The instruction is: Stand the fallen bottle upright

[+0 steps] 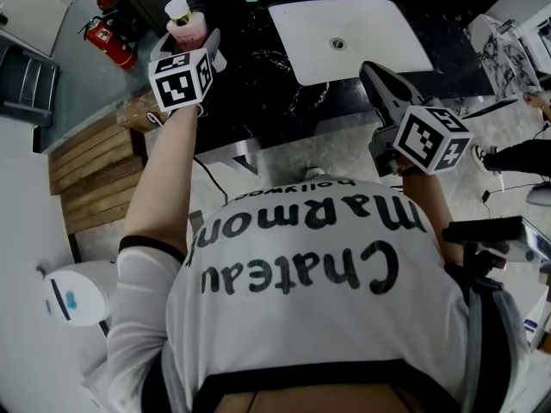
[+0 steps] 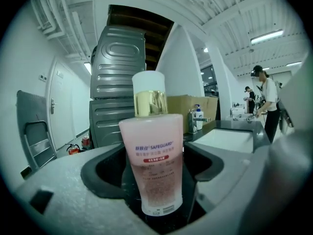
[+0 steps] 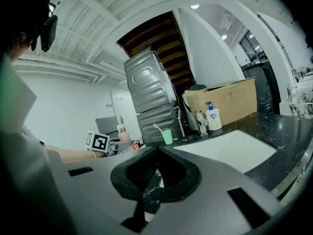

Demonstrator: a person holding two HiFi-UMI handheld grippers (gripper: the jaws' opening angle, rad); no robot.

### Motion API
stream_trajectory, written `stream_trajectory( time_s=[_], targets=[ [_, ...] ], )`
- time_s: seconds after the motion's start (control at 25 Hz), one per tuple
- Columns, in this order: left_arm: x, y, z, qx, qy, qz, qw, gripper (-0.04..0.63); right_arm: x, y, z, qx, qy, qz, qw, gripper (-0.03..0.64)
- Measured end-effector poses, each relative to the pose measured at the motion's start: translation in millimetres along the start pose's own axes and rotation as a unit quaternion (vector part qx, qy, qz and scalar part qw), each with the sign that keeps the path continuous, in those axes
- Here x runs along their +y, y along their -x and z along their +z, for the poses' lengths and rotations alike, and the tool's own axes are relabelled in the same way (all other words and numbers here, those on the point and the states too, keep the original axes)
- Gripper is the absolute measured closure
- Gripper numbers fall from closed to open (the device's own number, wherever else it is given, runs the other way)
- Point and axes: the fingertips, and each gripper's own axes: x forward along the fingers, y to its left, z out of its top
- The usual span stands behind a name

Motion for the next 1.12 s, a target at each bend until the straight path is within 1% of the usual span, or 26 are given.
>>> stream_trajectory(
  time_s=[0.16, 0.32, 0.44, 0.52, 0.64, 0.8, 0.84, 0.92, 0.96, 1.04, 1.12],
  targets=[
    [0, 11, 11, -0.017, 0.001, 0.013, 0.9998, 0.224, 3, 9, -1, -0.003, -0.001, 0.001, 1.000, 0.607],
    [8, 25, 33, -0.050, 0.008, 0.032, 0.9982, 0.224, 8, 17, -1, -0.008, 0.001, 0.004, 1.000, 0.607],
    [12, 41, 49, -0.079, 0.028, 0.041, 0.9956, 0.224, 12, 24, -4, -0.007, -0.002, 0.005, 1.000, 0.607],
    [9, 53, 58, -0.097, 0.043, 0.036, 0.9937, 0.224, 13, 29, -7, -0.006, -0.005, 0.006, 1.000, 0.607],
    [-9, 71, 70, -0.122, 0.051, 0.011, 0.9912, 0.224, 17, 34, -13, -0.004, -0.009, 0.007, 1.000, 0.607],
    [-29, 99, 87, -0.168, 0.065, -0.026, 0.9832, 0.227, 24, 38, -24, 0.005, -0.013, 0.014, 1.000, 0.607],
    [-33, 106, 91, -0.179, 0.069, -0.031, 0.9810, 0.250, 25, 38, -26, 0.008, -0.015, 0.016, 1.000, 0.607],
    [-38, 120, 96, -0.195, 0.077, -0.038, 0.9771, 0.382, 28, 38, -28, 0.011, -0.017, 0.023, 1.000, 0.607],
    [-41, 126, 99, -0.201, 0.080, -0.042, 0.9753, 0.403, 30, 37, -27, 0.013, -0.015, 0.027, 0.999, 0.607],
    [-47, 137, 104, -0.211, 0.089, -0.055, 0.9718, 0.413, 32, 34, -27, 0.015, -0.007, 0.035, 0.999, 0.607],
    [-52, 150, 104, -0.220, 0.104, -0.069, 0.9675, 0.483, 34, 32, -29, 0.016, 0.002, 0.043, 0.999, 0.607]
  ],
)
